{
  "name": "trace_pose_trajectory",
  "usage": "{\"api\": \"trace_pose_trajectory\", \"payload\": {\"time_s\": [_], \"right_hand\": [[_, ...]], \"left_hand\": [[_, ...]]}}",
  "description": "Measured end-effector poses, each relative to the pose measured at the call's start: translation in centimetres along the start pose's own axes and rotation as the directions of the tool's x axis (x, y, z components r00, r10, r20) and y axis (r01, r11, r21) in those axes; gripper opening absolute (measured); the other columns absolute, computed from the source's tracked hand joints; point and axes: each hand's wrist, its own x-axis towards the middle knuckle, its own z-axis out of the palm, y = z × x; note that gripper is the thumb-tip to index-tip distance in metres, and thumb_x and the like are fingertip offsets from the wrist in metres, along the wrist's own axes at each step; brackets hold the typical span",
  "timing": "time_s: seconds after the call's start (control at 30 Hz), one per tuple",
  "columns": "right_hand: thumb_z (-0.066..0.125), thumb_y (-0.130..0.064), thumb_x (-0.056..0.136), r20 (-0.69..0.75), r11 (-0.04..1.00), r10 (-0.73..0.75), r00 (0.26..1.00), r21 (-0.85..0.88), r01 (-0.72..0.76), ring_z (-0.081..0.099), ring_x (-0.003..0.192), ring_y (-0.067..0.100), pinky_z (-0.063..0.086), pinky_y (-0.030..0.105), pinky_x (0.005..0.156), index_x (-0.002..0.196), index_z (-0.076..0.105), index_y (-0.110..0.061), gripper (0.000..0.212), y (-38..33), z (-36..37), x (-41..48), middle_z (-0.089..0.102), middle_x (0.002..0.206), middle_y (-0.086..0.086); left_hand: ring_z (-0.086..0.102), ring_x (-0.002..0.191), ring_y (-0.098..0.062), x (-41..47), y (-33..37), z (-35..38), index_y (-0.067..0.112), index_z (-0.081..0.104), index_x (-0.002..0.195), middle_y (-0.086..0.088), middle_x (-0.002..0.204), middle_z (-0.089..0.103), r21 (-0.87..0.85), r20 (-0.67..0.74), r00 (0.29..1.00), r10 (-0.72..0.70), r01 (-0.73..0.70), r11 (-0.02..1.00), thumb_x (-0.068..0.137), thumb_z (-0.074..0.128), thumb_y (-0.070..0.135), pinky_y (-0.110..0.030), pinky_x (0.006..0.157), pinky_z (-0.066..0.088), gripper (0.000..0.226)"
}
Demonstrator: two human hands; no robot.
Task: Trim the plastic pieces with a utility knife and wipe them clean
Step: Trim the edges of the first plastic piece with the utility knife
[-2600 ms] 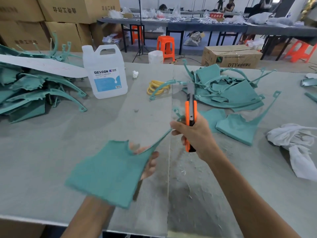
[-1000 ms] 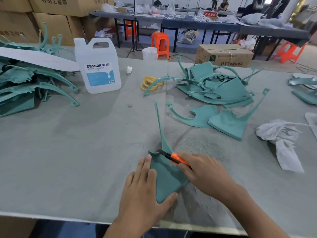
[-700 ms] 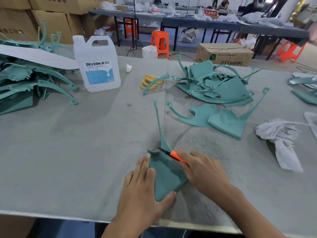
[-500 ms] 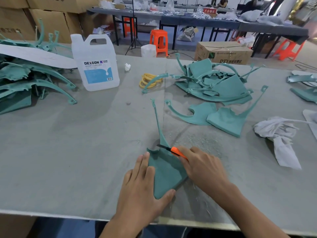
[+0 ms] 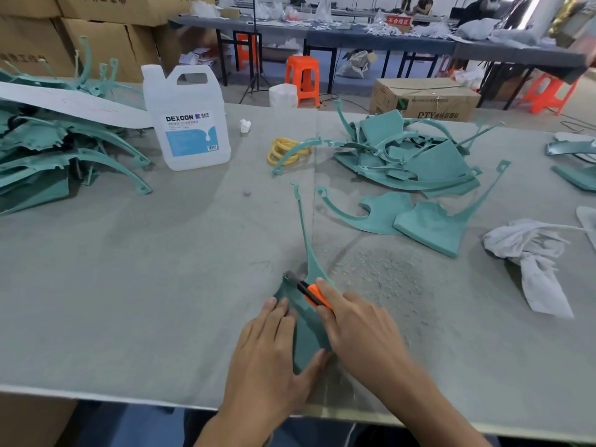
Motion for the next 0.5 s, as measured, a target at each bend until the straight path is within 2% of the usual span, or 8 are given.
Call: {"api": "trace_pose_trajectory", "payload": {"time_s": [0.17,0.27,0.33,0.5], "right_hand": [[0.033,-0.048,0.107,0.000,0.999,0.037,0.999,-0.029,-0.037,0.065,0.096,0.030,0.049,0.041,0.077,0.155,0.022,-0.040,0.050,-0.5,0.7,-0.1,0.060,0.114,0.001],[0.033,-0.048,0.107,-0.008,0.998,0.042,0.999,-0.053,-0.042,0.064,0.091,0.027,0.039,0.037,0.068,0.154,0.023,-0.042,0.049,-0.3,0.6,-0.1,0.060,0.109,-0.001],[0.034,-0.047,0.107,-0.022,0.997,0.061,0.998,-0.054,-0.062,0.065,0.092,0.027,0.035,0.035,0.067,0.155,0.024,-0.042,0.049,0.1,0.5,-0.2,0.060,0.109,-0.001],[0.034,-0.046,0.107,-0.064,0.991,0.120,0.991,-0.048,-0.123,0.062,0.085,0.024,0.035,0.034,0.067,0.156,0.026,-0.042,0.050,1.3,-0.3,-0.2,0.059,0.103,-0.003]], "left_hand": [[0.059,0.128,-0.027,0.1,0.1,0.1,0.008,0.071,0.118,-0.009,0.133,0.066,-0.015,-0.017,1.000,0.008,-0.009,1.000,0.080,0.047,0.067,-0.041,0.099,0.050,0.075],[0.058,0.130,-0.026,0.0,0.0,0.1,0.007,0.070,0.122,-0.008,0.134,0.065,-0.011,-0.018,1.000,0.003,-0.003,1.000,0.082,0.045,0.071,-0.041,0.101,0.049,0.080],[0.058,0.130,-0.026,0.1,0.1,-0.1,0.006,0.069,0.123,-0.009,0.133,0.065,-0.006,-0.025,1.000,0.005,-0.005,1.000,0.082,0.046,0.072,-0.041,0.101,0.048,0.081],[0.057,0.130,-0.026,0.0,0.2,-0.1,0.007,0.070,0.121,-0.009,0.134,0.065,0.009,-0.037,0.999,-0.003,0.004,1.000,0.082,0.045,0.072,-0.040,0.101,0.048,0.080]]}}
